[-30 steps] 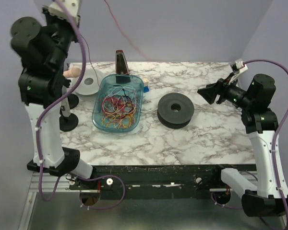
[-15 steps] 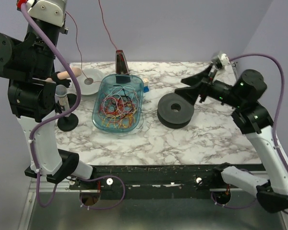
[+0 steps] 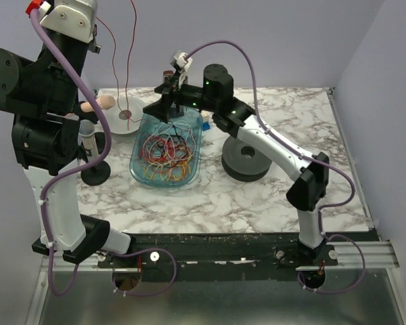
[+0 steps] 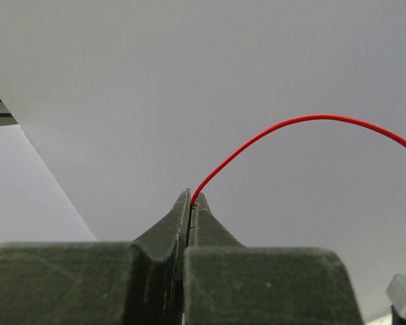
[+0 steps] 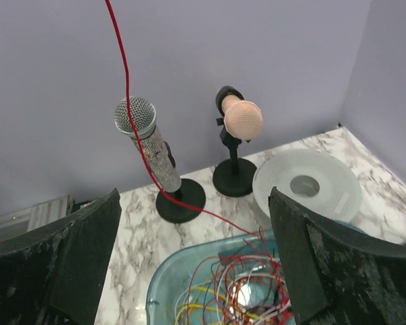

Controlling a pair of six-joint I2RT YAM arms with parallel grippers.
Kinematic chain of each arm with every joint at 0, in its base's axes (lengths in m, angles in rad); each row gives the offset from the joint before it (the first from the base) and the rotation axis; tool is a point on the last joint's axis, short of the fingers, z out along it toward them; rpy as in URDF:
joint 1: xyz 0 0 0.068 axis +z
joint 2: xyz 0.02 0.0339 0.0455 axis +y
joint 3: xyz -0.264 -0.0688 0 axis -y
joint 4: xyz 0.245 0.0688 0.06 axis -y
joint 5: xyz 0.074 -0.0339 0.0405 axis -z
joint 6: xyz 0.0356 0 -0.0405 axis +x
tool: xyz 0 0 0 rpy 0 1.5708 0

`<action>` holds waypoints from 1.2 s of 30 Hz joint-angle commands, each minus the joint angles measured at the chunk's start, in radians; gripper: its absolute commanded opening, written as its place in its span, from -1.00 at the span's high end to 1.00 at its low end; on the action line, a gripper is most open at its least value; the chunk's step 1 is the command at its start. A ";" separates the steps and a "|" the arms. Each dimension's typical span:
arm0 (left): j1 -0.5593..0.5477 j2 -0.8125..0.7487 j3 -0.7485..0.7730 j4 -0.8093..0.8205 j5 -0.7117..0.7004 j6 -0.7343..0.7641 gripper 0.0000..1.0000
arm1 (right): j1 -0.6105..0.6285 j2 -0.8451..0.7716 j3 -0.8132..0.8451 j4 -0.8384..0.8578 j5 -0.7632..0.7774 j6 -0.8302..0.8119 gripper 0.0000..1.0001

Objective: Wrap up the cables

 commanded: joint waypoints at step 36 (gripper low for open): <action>-0.006 -0.039 -0.046 -0.064 -0.039 0.023 1.00 | -0.058 -0.122 0.319 0.278 0.123 0.047 0.99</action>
